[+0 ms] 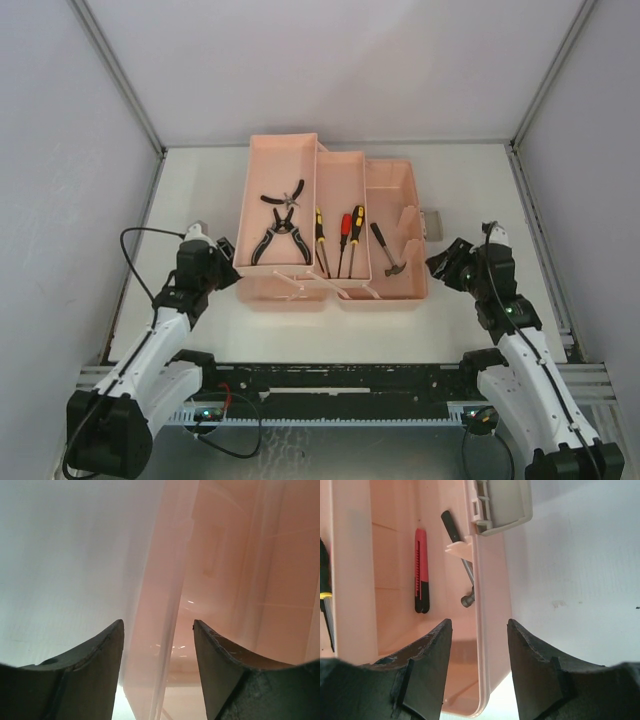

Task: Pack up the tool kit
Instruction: Close the toolbox at the center of the board.

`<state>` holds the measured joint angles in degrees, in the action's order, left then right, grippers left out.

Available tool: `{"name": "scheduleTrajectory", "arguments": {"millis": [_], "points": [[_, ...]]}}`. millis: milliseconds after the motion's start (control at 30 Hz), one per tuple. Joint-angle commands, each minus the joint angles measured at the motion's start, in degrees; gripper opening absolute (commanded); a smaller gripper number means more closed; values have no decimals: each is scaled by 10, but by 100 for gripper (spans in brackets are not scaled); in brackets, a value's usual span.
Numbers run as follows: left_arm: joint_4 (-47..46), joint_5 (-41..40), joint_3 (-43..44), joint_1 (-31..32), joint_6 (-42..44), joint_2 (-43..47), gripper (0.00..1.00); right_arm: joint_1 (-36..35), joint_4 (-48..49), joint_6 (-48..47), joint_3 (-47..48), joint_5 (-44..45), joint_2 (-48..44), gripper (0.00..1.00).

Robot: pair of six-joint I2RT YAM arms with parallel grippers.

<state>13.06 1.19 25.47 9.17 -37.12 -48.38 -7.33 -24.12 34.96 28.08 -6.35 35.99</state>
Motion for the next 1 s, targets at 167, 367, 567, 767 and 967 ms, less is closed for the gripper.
{"name": "scheduleTrajectory", "arguments": {"millis": [167,367,567,767,967], "points": [[-109,47,-40,-26,-3,-11,54,12,44,10,-19,-29,12,48],[-111,49,-29,-27,6,-41,52,15,69,21,-29,-58,16,49],[-114,50,-28,-27,8,-56,41,21,100,36,-31,-107,46,50],[-116,49,-38,-27,6,-35,24,24,138,48,-50,-142,72,50],[-97,53,-29,-27,10,-11,2,28,144,50,-52,-171,74,50]]}}
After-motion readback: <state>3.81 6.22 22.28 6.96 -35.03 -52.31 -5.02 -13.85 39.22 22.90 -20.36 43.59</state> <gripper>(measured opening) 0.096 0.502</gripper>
